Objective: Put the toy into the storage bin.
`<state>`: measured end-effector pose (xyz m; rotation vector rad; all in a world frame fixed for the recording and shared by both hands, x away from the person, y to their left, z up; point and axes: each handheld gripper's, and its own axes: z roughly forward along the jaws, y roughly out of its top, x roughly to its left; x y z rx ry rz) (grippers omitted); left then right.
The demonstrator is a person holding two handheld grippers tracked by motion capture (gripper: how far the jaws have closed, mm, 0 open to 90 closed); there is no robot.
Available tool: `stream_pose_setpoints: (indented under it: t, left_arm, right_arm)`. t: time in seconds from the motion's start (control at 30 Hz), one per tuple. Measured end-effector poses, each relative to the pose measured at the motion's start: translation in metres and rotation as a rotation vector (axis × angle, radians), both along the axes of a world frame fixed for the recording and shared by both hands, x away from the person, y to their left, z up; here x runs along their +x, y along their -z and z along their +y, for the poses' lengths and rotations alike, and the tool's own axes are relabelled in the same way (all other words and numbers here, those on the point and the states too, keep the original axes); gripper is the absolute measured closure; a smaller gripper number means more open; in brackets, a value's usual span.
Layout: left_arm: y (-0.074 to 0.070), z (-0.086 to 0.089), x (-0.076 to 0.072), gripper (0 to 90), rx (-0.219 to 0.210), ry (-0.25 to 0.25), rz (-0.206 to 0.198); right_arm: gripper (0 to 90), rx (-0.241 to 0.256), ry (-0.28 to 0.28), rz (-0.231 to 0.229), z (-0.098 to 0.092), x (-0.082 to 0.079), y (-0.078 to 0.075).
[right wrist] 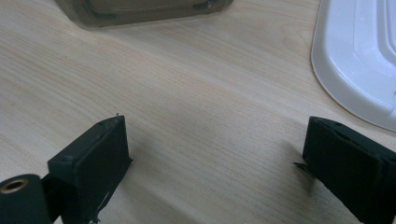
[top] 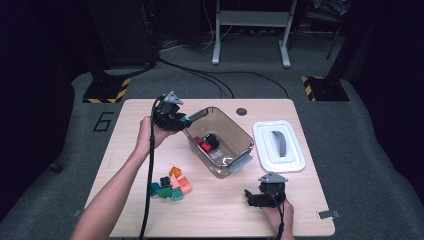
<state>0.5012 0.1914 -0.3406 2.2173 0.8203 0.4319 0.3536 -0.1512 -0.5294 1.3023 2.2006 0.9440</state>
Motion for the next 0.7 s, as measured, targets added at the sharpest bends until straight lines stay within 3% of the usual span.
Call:
stream_pose_setpoints:
  t: [0.7]
  left_arm:
    - [0.031,-0.031,0.01,59.1,0.036,0.023,0.086]
  right_arm:
    - [6.2,0.0,0.0,0.0,0.0,0.0,0.0]
